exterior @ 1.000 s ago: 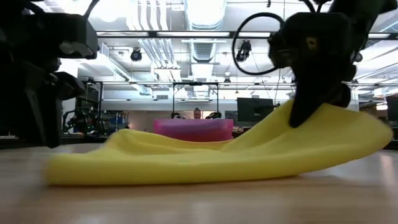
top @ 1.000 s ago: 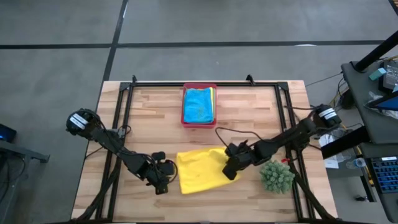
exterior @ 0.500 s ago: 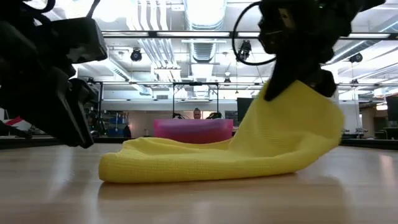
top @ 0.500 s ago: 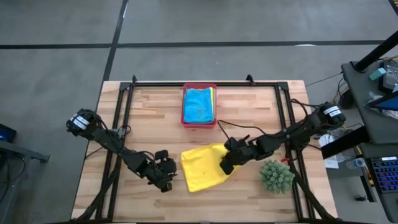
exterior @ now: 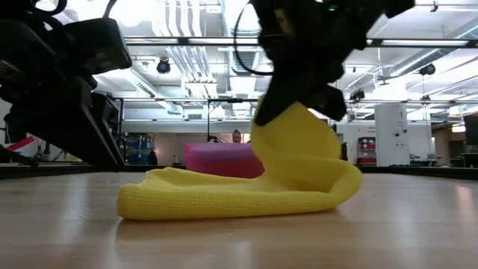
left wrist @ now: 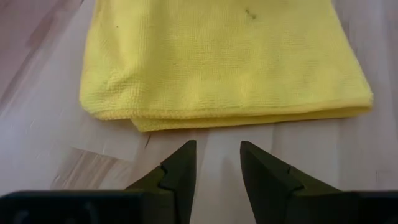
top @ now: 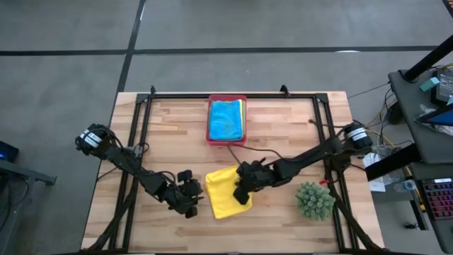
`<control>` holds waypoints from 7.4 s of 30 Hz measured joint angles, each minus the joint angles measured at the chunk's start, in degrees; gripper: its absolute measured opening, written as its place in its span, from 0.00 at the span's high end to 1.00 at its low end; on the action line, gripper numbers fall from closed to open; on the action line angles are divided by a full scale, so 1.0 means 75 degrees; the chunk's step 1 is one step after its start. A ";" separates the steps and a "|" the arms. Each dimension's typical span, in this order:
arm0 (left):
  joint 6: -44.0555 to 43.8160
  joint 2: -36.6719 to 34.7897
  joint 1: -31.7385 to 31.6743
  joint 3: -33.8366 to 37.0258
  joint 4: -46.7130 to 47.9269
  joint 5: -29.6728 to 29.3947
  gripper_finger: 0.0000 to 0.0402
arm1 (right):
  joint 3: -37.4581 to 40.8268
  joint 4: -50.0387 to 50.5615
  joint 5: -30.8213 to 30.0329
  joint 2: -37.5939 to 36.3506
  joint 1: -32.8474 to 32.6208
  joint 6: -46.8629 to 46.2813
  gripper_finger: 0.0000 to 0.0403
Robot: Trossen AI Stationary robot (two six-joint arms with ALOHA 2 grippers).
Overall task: Fold microfiber towels
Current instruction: Fold the yellow towel
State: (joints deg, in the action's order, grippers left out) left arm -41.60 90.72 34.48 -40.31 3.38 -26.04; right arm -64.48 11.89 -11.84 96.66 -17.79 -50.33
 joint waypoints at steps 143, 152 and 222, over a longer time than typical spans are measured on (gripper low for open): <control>0.0058 0.1259 -0.0046 0.0600 -0.2952 -0.0399 0.73 | -0.1965 -0.2217 0.1666 0.2742 -0.0613 0.4203 0.68; 0.0061 0.1256 -0.0049 0.0600 -0.2952 -0.0399 0.73 | -0.2085 -0.2127 0.2174 0.2739 -0.0613 0.3963 0.54; 0.0751 -0.0625 -0.1213 -0.0300 0.0863 -0.0251 0.73 | -0.0373 -0.1352 0.0320 0.0970 -0.0672 0.6917 0.65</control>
State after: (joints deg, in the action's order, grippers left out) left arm -35.97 86.03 25.38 -42.57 9.85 -27.92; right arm -67.28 1.75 -9.44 103.94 -22.83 1.55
